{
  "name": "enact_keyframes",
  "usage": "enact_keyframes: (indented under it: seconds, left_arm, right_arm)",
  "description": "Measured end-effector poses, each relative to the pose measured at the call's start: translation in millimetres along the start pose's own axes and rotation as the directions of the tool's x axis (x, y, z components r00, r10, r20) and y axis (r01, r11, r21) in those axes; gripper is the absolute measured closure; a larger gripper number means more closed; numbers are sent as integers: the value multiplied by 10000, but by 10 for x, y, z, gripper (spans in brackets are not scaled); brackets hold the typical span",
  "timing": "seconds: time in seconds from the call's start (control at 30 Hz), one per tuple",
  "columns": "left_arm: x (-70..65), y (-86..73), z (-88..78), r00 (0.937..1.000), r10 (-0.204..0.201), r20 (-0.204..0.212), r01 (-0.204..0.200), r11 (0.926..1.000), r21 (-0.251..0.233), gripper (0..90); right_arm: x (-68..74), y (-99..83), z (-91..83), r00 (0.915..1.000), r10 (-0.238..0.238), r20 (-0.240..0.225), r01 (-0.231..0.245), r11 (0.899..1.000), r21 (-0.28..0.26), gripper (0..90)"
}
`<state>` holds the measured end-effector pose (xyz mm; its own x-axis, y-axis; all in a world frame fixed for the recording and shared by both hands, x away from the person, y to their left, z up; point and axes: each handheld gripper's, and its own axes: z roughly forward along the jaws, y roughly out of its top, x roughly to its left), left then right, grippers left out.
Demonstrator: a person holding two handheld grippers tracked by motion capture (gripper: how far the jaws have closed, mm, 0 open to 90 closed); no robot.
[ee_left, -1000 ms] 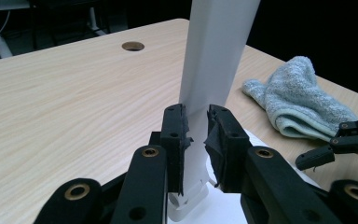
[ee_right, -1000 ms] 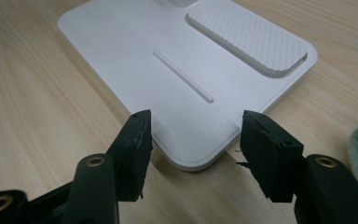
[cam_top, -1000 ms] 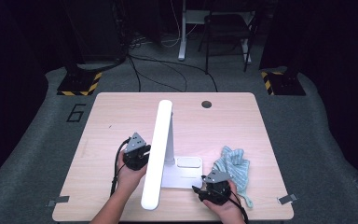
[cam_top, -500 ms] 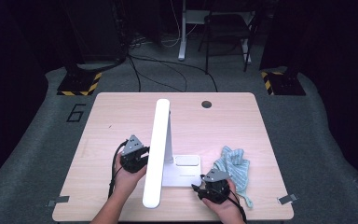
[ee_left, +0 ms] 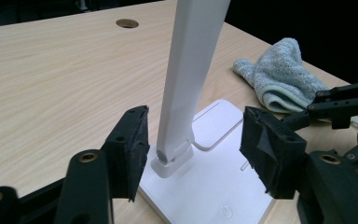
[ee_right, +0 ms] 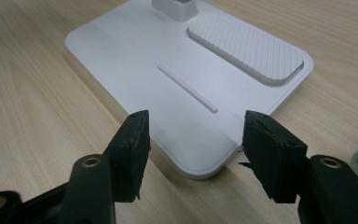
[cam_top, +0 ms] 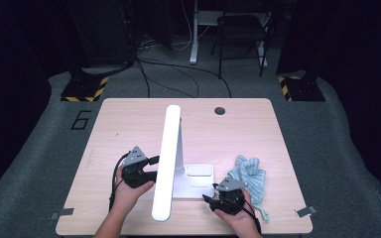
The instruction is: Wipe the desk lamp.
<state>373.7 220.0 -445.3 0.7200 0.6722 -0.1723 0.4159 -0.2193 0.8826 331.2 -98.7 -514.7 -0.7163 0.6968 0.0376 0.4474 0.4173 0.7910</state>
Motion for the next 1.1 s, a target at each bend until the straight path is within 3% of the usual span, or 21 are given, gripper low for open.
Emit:
enact_keyframes:
  seconds: [0.5,0.77,0.83,1.0,1.1]
  left_arm:
    - [130,-21,-123,9992,-4,-411,2,10000,-64,359]
    - [132,9,-158,9999,96,-125,-96,10000,5,382]
    - [138,12,-171,9998,122,-129,-120,9999,115,381]
    - [155,38,-204,9997,55,-239,-59,9998,-163,368]
    - [148,81,-240,9994,110,-337,-117,9997,-207,356]
  right_arm:
    - [-71,20,-76,9998,80,207,-59,9947,-1030,386]
    - [-101,8,-135,9993,287,224,-256,9916,-1268,387]
    - [-103,17,-165,9991,333,272,-294,9906,-1333,386]
    - [-104,60,-278,9990,246,383,-185,9885,-1502,377]
    - [-136,130,-369,9997,228,91,-215,9915,-1282,355]
